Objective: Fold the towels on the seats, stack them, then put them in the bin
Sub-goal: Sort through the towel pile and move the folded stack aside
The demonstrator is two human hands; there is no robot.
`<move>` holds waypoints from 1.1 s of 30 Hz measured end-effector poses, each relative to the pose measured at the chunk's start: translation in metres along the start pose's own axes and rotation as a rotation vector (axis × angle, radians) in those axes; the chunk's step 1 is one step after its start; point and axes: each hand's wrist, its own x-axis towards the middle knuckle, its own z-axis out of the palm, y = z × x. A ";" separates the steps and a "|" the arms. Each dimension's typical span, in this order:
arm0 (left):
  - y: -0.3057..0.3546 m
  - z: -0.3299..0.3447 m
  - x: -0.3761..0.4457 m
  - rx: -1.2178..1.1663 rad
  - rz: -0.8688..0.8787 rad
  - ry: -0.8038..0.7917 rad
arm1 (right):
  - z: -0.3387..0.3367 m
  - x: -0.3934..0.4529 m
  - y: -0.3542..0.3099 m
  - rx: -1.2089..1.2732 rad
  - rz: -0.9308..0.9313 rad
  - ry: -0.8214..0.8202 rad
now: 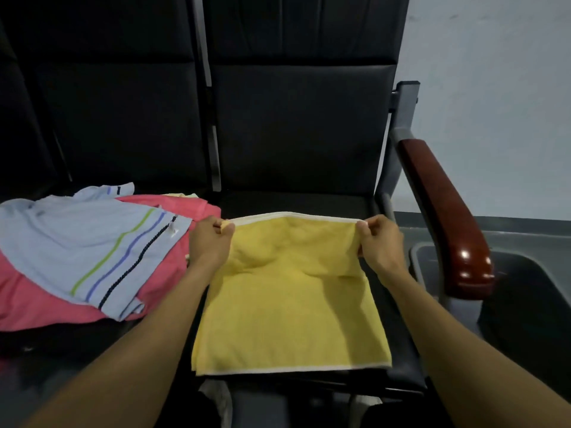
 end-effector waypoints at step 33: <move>0.015 0.056 -0.040 -0.216 -0.028 -0.382 | 0.069 -0.041 -0.027 0.164 0.035 -0.415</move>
